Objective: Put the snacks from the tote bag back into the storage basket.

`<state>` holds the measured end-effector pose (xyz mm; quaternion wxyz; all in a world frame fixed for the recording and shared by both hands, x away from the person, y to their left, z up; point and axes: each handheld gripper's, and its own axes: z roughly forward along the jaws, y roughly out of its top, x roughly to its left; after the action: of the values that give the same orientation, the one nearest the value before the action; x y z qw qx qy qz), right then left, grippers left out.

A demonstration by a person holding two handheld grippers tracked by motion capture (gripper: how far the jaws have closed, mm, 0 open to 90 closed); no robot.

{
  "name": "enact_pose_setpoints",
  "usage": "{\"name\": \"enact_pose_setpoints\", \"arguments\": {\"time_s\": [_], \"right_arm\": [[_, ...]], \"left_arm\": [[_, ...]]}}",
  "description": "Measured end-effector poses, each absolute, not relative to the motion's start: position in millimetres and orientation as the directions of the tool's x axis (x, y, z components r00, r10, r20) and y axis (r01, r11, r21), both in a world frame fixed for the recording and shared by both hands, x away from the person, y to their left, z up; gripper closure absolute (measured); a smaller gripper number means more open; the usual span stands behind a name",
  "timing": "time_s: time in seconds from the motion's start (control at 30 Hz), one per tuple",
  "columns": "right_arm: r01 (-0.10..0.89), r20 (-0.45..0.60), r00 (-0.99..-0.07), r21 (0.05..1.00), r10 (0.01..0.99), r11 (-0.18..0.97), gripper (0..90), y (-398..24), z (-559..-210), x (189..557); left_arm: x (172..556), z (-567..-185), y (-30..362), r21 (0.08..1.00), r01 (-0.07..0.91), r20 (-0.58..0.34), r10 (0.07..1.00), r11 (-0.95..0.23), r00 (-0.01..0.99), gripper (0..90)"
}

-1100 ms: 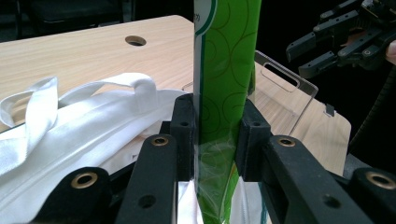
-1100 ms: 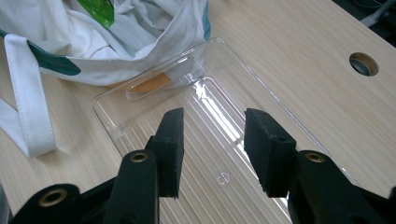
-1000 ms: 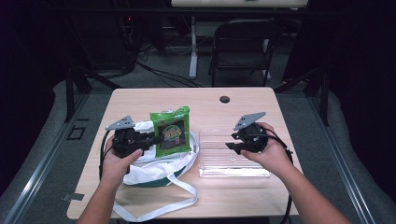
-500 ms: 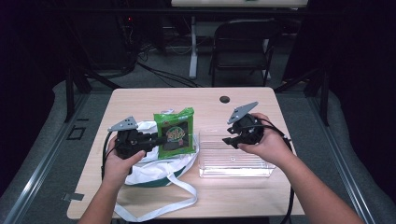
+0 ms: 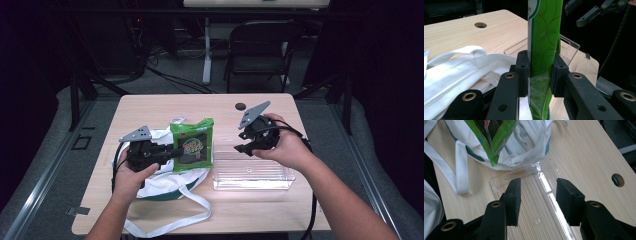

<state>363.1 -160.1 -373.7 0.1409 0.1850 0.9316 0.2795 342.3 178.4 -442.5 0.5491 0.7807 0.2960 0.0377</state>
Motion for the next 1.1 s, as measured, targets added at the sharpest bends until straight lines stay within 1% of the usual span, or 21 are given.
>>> {"name": "enact_pose_setpoints", "arguments": {"time_s": [0.3,0.43,0.67,1.1], "right_arm": [[0.224,-0.173,-0.907,0.571,0.383,0.790,50.4,-152,-360,361],[0.196,-0.197,-0.913,0.554,0.357,0.809,47.6,-148,-353,360],[0.168,-0.230,-0.912,0.546,0.340,0.821,44.0,-145,-344,361],[0.130,-0.259,-0.915,0.533,0.308,0.836,41.3,-136,-334,363]], "left_arm": [[341,-445,173,0.874,0.431,-0.283,0.486,-0.224,0.827,72.9],[341,-446,171,0.874,0.431,-0.286,0.479,-0.225,0.830,72.9],[341,-447,167,0.870,0.434,-0.289,0.471,-0.234,0.833,72.9],[340,-449,160,0.869,0.432,-0.290,0.458,-0.242,0.840,72.9]]}}
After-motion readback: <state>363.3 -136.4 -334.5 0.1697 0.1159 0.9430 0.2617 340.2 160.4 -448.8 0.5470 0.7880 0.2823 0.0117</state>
